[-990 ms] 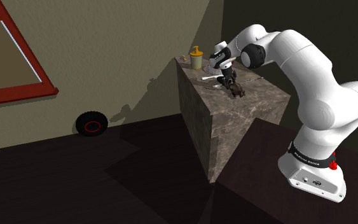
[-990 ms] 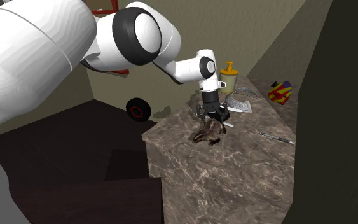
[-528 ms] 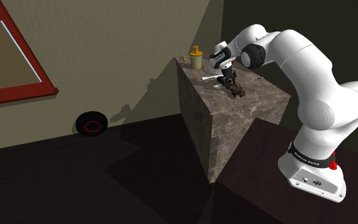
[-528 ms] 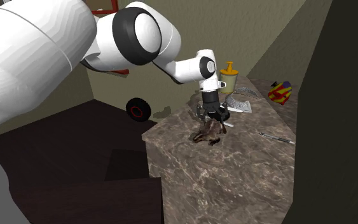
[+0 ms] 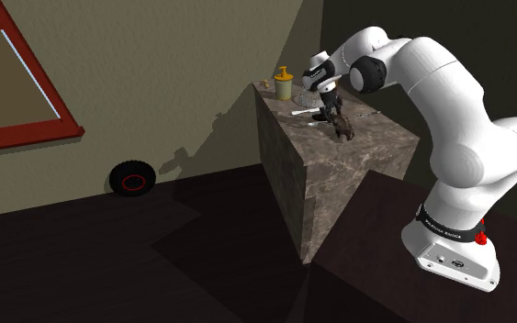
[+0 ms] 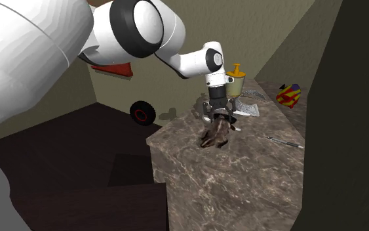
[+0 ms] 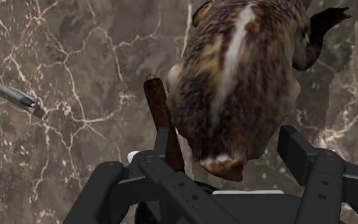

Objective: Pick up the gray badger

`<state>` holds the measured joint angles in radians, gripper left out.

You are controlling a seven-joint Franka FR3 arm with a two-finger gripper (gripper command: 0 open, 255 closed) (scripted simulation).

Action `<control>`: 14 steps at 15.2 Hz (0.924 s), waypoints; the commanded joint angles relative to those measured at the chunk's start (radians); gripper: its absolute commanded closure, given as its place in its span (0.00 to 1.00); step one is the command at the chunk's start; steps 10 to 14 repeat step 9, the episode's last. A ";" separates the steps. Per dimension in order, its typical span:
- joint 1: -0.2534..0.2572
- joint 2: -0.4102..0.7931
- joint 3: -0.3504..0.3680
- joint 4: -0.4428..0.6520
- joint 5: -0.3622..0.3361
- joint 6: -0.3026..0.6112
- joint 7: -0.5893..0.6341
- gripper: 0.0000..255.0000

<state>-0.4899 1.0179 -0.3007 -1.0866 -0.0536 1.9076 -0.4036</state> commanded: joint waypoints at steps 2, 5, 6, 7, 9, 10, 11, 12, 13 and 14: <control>0.002 -0.026 -0.003 -0.002 -0.002 -0.022 -0.006 1.00; 0.004 -0.048 -0.006 0.000 -0.005 -0.046 -0.012 1.00; 0.004 -0.055 -0.007 0.001 -0.005 -0.054 -0.013 1.00; 0.005 -0.062 -0.008 0.002 -0.006 -0.061 -0.015 1.00; 0.005 -0.062 -0.008 0.003 -0.006 -0.063 -0.016 1.00; 0.005 -0.062 -0.008 0.003 -0.006 -0.063 -0.016 1.00; 0.005 -0.062 -0.008 0.003 -0.006 -0.063 -0.016 1.00; 0.005 -0.062 -0.008 0.003 -0.006 -0.063 -0.016 1.00; 0.005 -0.062 -0.008 0.003 -0.006 -0.063 -0.016 1.00; 0.005 -0.062 -0.008 0.003 -0.006 -0.063 -0.016 1.00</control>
